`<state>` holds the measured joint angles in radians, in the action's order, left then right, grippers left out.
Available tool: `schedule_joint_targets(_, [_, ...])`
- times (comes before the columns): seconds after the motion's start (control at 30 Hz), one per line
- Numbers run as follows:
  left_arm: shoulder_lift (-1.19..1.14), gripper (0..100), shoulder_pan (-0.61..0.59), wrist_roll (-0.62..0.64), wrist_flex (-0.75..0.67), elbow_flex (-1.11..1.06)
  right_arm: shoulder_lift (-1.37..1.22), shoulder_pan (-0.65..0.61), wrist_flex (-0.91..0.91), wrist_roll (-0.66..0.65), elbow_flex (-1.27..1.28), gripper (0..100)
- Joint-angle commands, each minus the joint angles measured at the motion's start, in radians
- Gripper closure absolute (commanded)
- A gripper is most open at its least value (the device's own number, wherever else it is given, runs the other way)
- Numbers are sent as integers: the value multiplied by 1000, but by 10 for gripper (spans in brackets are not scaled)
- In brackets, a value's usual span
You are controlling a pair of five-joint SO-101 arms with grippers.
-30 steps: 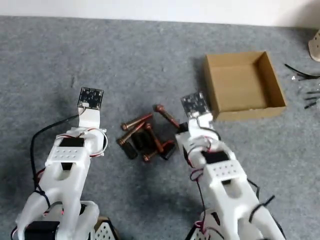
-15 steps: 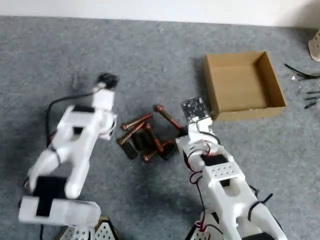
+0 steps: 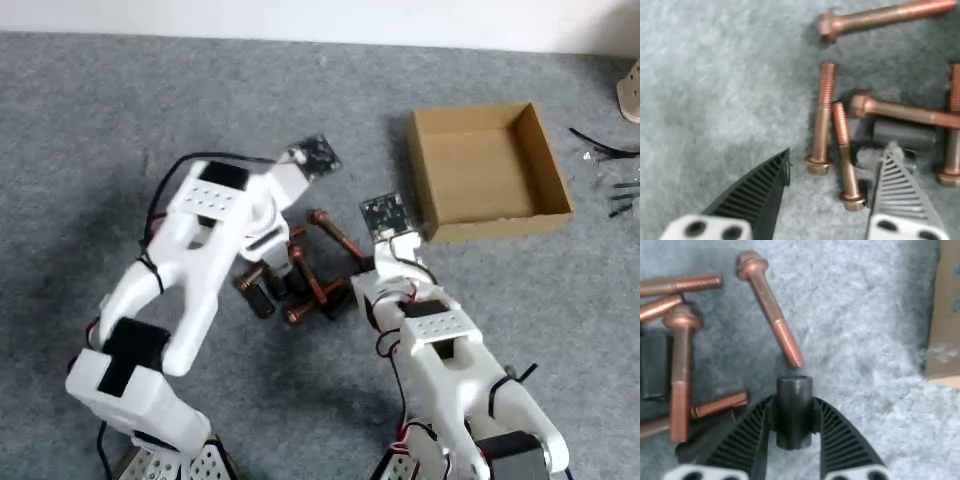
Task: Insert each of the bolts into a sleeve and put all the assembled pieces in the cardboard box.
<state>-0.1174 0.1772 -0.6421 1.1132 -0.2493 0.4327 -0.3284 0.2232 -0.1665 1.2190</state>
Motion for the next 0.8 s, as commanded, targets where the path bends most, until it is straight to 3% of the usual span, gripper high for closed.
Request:
schedule_joint_targets(0.0, [-22,751,12,-46,6,1,-2,13,-27,8,-45,995])
schedule_joint_targets(0.27, [-219,751,-84,-61,-192,5,-2,13,-27,6,-45,995])
schedule_joint_targets(0.77, [-245,755,-96,-60,-132,62,-2,13,-27,6,-45,995])
